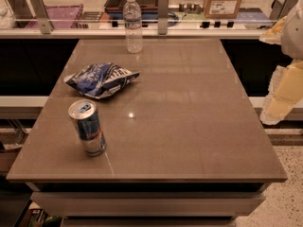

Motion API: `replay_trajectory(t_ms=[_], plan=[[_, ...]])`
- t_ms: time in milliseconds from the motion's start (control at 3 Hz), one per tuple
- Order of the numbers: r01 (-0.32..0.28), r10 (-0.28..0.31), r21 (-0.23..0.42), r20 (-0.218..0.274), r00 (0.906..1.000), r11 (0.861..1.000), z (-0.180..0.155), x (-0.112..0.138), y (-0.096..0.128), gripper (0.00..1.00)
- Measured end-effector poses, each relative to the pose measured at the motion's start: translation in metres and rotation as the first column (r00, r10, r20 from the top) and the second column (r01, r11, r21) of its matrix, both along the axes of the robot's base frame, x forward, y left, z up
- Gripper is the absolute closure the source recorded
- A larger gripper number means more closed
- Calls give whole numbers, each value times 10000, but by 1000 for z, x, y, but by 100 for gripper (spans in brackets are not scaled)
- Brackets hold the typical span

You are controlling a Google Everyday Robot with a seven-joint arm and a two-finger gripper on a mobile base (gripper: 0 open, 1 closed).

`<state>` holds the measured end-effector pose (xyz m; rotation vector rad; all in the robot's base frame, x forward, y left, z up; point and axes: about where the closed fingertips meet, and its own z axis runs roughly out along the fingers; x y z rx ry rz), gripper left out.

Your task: Move redbull can near water bottle

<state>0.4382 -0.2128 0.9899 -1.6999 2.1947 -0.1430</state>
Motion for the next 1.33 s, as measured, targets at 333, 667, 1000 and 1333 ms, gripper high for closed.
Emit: replay_trajectory(t_ms=[333, 667, 1000, 1333], plan=[[20, -21, 84, 85, 10000, 10000, 2, -1, 2, 0], [100, -113, 832, 152, 9998, 9965, 3, -2, 16, 0], [-106, 24, 2508, 331, 9994, 9680, -2, -5, 44, 0], [-712, 496, 4090, 632, 9968, 9097, -14, -13, 75, 0]])
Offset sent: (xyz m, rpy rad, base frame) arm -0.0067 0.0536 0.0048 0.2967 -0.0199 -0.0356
